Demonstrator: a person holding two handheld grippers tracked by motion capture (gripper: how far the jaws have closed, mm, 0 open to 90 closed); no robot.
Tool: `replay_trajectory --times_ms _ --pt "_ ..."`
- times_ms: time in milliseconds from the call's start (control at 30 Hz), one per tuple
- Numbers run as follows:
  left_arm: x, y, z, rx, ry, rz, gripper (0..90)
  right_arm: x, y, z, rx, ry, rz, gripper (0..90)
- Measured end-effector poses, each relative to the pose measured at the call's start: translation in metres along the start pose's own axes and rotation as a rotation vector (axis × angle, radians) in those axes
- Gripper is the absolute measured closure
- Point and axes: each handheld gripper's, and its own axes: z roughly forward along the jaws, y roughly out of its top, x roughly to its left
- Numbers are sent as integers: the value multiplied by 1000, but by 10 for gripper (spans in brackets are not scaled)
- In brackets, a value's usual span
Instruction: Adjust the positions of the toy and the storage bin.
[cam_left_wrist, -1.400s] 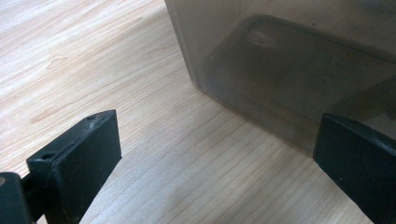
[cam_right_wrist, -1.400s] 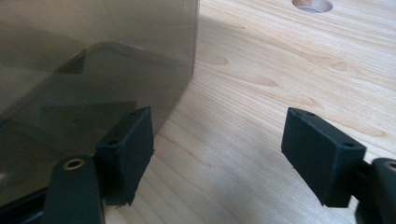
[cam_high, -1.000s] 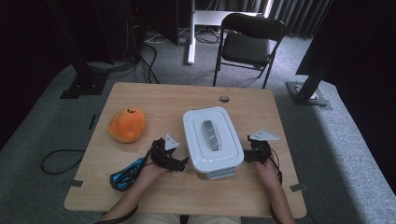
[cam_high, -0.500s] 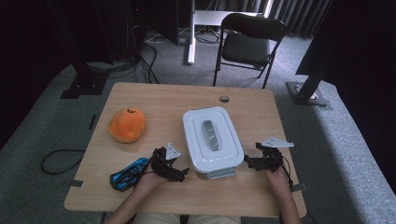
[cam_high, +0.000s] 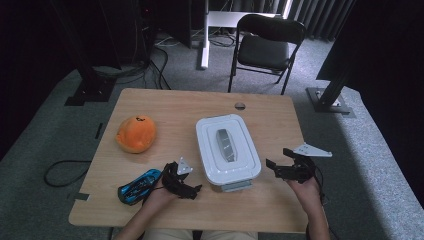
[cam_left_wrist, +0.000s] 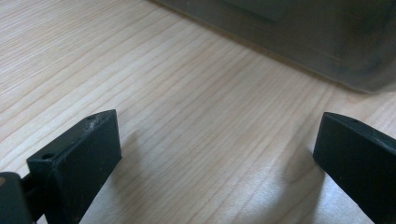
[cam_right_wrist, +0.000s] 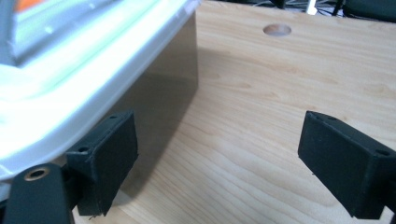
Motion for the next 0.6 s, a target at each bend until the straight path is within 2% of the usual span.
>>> replay_trajectory --times_ms 133,233,300,367,533,600 --pt "-2 0 0 -2 -4 6 15 5 11 -7 -16 0 -2 117" --pt "-4 0 1 -2 -11 12 15 14 22 -11 -26 21 -21 117" --pt "-6 1 1 0 -12 17 15 20 27 -12 -32 52 -31 117" --pt "-6 1 1 -3 -11 11 15 25 33 -11 -46 79 -43 117" --pt "-6 1 1 -3 -11 10 15 39 43 -6 -49 88 -51 117" --pt "-6 1 1 -3 -11 10 15 46 47 -2 -51 106 -47 117"
